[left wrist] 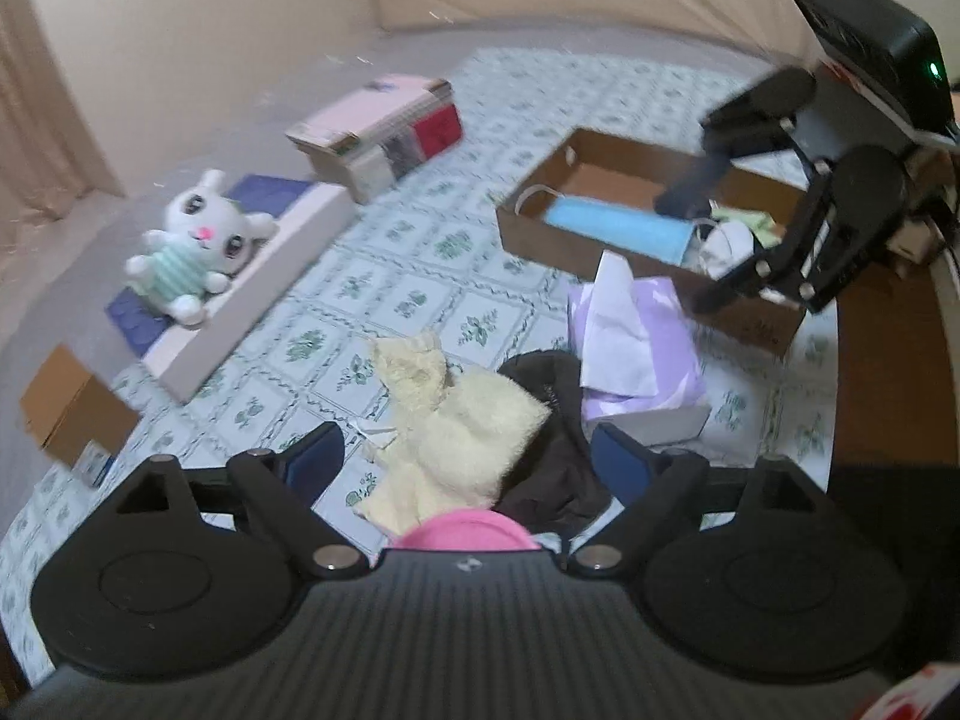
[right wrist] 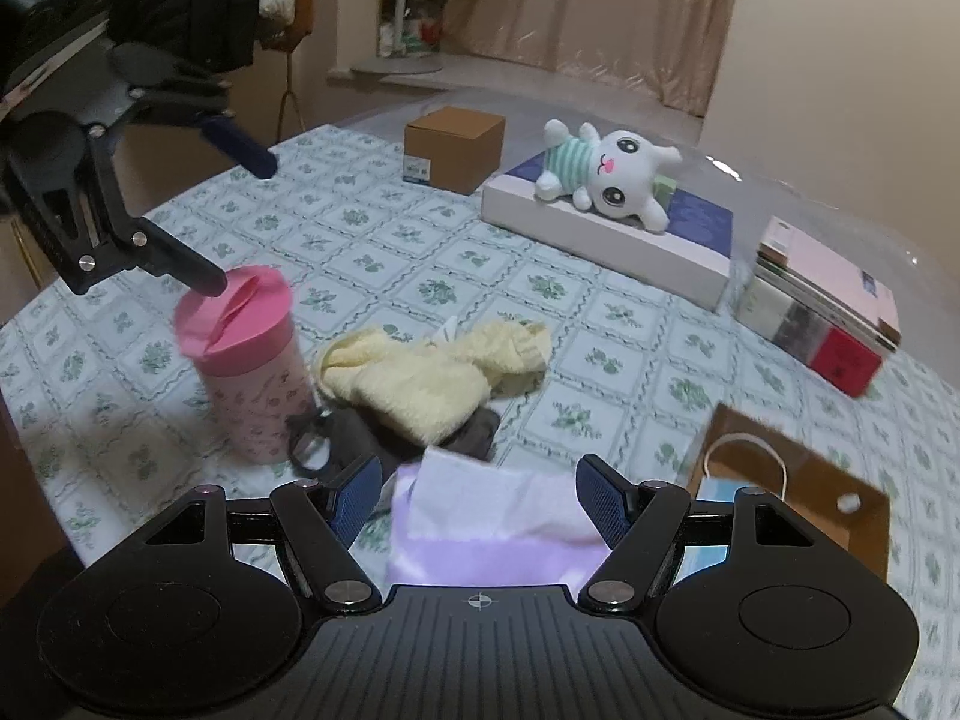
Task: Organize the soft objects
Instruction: 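Grasp the yellow towel with the left gripper while the right gripper grasps the dark grey mask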
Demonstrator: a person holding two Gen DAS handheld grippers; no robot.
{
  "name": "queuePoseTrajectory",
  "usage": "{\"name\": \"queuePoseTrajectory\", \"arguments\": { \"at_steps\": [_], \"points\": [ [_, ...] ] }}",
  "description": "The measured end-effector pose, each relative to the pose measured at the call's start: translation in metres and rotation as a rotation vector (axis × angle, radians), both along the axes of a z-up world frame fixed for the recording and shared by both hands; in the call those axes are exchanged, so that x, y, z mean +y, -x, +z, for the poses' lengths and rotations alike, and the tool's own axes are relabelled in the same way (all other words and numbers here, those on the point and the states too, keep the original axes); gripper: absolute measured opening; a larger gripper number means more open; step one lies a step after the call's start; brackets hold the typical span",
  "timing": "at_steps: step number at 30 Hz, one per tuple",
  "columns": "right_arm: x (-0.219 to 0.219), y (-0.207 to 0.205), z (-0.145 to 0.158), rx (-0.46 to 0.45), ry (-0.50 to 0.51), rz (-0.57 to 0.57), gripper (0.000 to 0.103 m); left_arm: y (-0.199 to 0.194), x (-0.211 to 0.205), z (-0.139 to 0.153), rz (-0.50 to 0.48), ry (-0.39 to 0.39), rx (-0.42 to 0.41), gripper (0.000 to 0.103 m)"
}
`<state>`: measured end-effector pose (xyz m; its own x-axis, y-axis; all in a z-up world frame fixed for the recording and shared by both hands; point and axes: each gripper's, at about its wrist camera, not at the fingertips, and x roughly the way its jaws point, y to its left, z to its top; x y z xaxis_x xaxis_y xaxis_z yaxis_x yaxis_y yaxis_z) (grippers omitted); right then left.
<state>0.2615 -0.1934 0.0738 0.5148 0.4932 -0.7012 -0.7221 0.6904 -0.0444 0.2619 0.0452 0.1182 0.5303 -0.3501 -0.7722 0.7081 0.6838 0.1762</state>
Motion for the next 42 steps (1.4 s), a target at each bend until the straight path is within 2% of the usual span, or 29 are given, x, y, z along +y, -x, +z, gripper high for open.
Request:
{"name": "queuePoseTrajectory", "arguments": {
  "at_steps": [6, 13, 18, 23, 31, 33, 36, 37, 38, 41, 42],
  "points": [
    [0.015, -0.043, -0.005, 0.037, 0.020, 0.031, 0.072, -0.063, 0.002, -0.021, -0.075, -0.040, 0.111, 0.094],
    [0.025, -0.089, -0.020, 0.128, -0.003, 0.031, 0.072, -0.119, -0.010, -0.061, -0.184, -0.064, 0.241, 0.095],
    [0.030, -0.106, -0.037, 0.156, 0.002, 0.031, 0.072, -0.144, -0.020, -0.095, -0.230, -0.076, 0.305, 0.096],
    [0.033, -0.114, -0.056, 0.182, 0.010, 0.033, 0.072, -0.164, -0.025, -0.128, -0.259, -0.054, 0.397, 0.097],
    [0.036, -0.128, -0.073, 0.196, -0.004, 0.009, 0.072, -0.191, -0.030, -0.170, -0.234, -0.074, 0.514, 0.096],
    [0.037, -0.130, -0.076, 0.199, -0.003, 0.005, 0.072, -0.196, -0.030, -0.179, -0.212, -0.073, 0.541, 0.089],
    [0.038, -0.132, -0.081, 0.205, 0.000, 0.001, 0.072, -0.194, -0.030, -0.181, -0.216, -0.068, 0.527, 0.081],
    [0.038, -0.132, -0.082, 0.207, 0.002, 0.001, 0.072, -0.193, -0.028, -0.180, -0.215, -0.067, 0.515, 0.068],
    [0.038, -0.132, -0.082, 0.207, 0.005, 0.001, 0.072, -0.193, -0.027, -0.178, -0.217, -0.060, 0.520, 0.047],
    [0.039, -0.132, -0.082, 0.206, 0.005, 0.000, 0.072, -0.188, -0.022, -0.173, -0.216, -0.035, 0.523, 0.027],
    [0.040, -0.131, -0.081, 0.208, 0.003, 0.002, 0.072, -0.185, -0.020, -0.170, -0.222, -0.029, 0.513, 0.023]
  ]
}}
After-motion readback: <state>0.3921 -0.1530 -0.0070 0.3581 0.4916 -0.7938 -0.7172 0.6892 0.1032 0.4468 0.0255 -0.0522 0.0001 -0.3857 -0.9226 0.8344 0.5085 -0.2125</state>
